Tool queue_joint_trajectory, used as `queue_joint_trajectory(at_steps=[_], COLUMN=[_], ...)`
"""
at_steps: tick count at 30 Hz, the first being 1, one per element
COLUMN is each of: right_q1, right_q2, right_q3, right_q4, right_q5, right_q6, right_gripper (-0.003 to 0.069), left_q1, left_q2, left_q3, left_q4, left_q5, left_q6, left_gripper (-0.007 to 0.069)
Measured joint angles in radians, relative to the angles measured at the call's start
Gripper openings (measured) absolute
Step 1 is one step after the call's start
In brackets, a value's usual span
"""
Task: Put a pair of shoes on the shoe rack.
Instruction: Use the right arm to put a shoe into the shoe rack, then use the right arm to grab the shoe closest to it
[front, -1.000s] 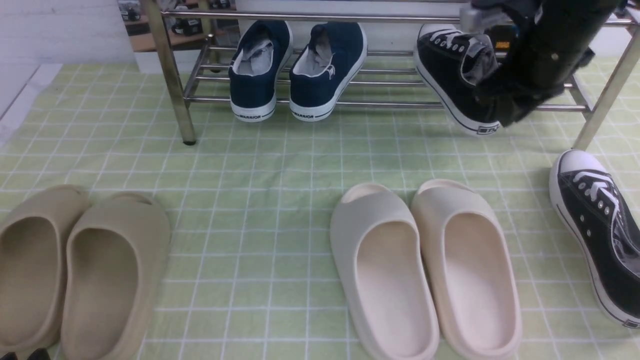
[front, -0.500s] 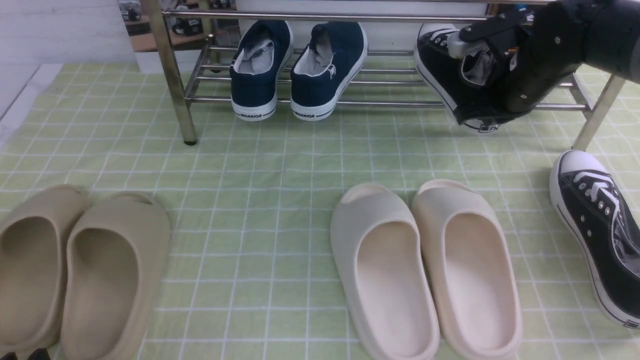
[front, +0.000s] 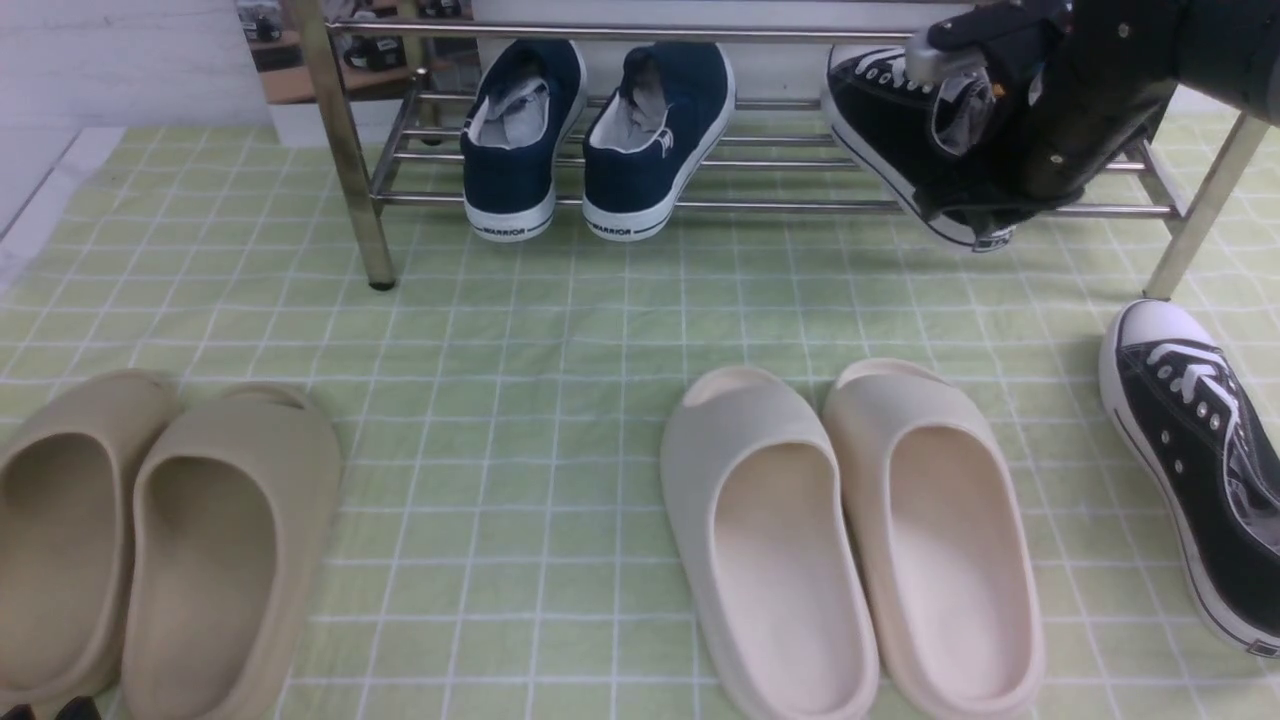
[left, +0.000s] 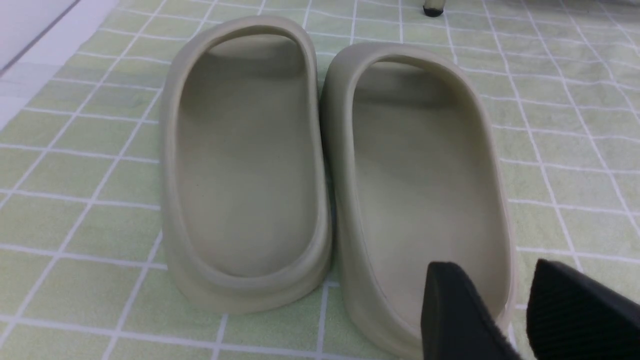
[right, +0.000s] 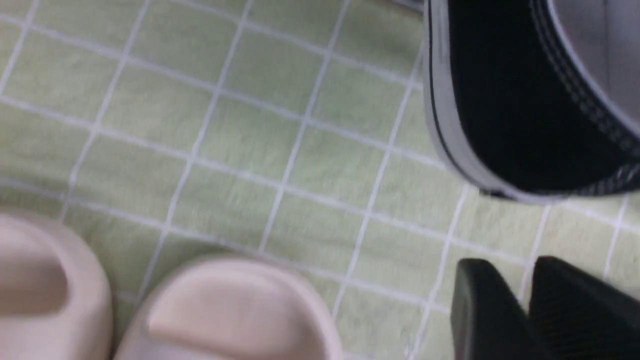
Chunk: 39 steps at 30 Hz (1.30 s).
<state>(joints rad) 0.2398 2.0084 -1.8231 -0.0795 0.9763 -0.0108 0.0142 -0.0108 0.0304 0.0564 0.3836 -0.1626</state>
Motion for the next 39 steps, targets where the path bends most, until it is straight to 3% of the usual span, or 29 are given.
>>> queue_joint_trajectory(at_steps=[5,10,14,20,27,35,39], right_q1=[0.0,0.0,0.0,0.0,0.0,0.0,0.0], right_q2=[-0.081,-0.251,-0.381,-0.632,-0.683,-0.572,-0.506], right_q3=[-0.011,0.029,0.153,0.536,0.804,0.871,0.871], right_q4=[0.021,0.021,0.021,-0.02,-0.085,-0.113,-0.169], right_q5=[0.212,0.252,0.257,0.202,0.077,-0.043,-0.072], right_q6=[-0.044,-0.05,-0.038,0.058,0.163,0.18,0.246], right_gripper=[0.0414,0.0489,0.0491,0.0464,0.0417,0.0358,0.0322], left_q1=[0.0,0.0,0.0,0.0,0.0,0.0,0.0], left_q2=[0.0,0.0,0.0,0.0,0.0,0.0,0.0], left_q3=[0.0,0.0,0.0,0.0,0.0,0.0,0.0], left_q4=[0.0,0.0,0.0,0.0,0.0,0.0,0.0], left_q5=[0.0,0.0,0.0,0.0,0.0,0.0,0.0], left_q6=[0.0,0.0,0.0,0.0,0.0,0.0,0.0], left_gripper=[0.0239,0.0239,0.0239,0.0239,0.0239,0.0239,0.0239])
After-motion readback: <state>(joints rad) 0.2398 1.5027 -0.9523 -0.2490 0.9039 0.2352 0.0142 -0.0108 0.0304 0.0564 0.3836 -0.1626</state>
